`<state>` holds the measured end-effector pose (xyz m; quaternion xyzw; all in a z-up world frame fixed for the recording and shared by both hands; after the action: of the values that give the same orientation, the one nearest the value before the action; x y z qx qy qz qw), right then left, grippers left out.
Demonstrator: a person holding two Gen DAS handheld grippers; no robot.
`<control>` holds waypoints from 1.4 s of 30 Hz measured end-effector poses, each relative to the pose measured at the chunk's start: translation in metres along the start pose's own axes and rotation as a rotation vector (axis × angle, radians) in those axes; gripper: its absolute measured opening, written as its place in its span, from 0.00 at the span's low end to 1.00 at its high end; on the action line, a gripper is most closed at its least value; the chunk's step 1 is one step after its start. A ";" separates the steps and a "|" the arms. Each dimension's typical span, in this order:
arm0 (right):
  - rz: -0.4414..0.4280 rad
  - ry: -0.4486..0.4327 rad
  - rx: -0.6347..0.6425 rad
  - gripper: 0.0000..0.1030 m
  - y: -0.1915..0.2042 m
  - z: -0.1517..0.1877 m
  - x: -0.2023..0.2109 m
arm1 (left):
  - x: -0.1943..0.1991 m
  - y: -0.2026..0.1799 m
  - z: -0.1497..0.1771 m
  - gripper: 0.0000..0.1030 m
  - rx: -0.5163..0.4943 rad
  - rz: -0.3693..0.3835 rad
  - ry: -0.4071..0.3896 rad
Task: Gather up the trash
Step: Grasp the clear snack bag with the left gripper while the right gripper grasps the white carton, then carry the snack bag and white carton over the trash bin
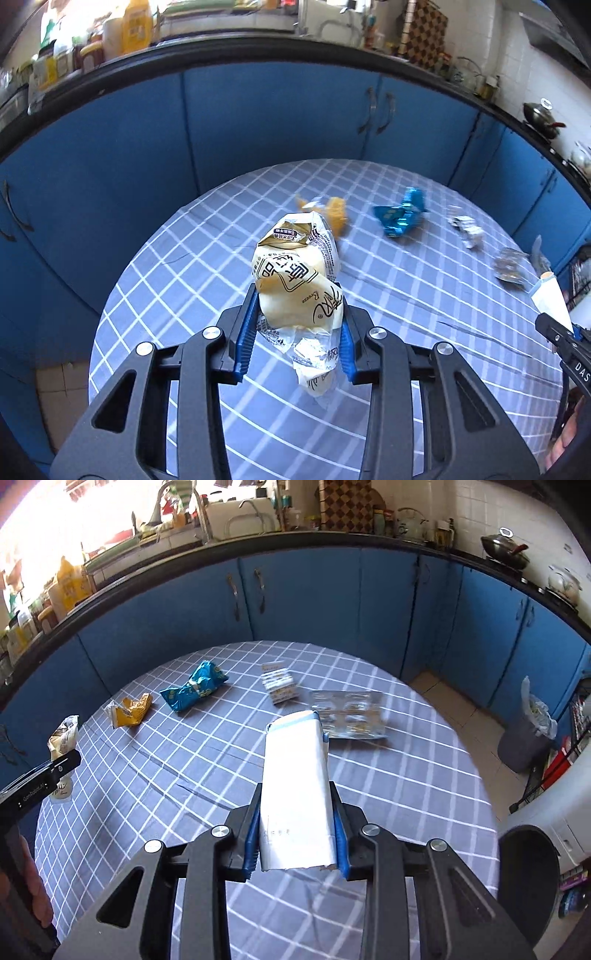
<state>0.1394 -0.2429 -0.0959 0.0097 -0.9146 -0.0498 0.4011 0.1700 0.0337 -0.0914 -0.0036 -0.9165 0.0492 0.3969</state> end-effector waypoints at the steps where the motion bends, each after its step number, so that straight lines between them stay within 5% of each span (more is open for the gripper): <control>1: 0.004 -0.006 -0.004 0.30 -0.005 0.001 0.005 | 0.003 -0.006 0.000 0.37 -0.008 0.006 -0.005; 21: 0.107 -0.104 -0.139 0.30 -0.126 0.037 0.087 | 0.056 -0.147 0.026 0.37 -0.218 0.125 -0.048; 42: 0.175 -0.112 -0.261 0.30 -0.225 0.078 0.112 | 0.074 -0.296 0.061 0.37 -0.442 0.252 -0.048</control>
<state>0.0011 -0.4671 -0.0883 -0.1251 -0.9186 -0.1333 0.3504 0.0844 -0.2623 -0.0516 -0.2034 -0.9065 -0.1033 0.3554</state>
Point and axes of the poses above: each gripper's, at about its wrist camera, not at the fingertips, and x roughly against the way its jaws point, y to its left, z to its underside, the point moved 1 cm from there along -x, roughly the way its jaws point, and after that the axes turned 1 degree about z, right-handed, at the moved point
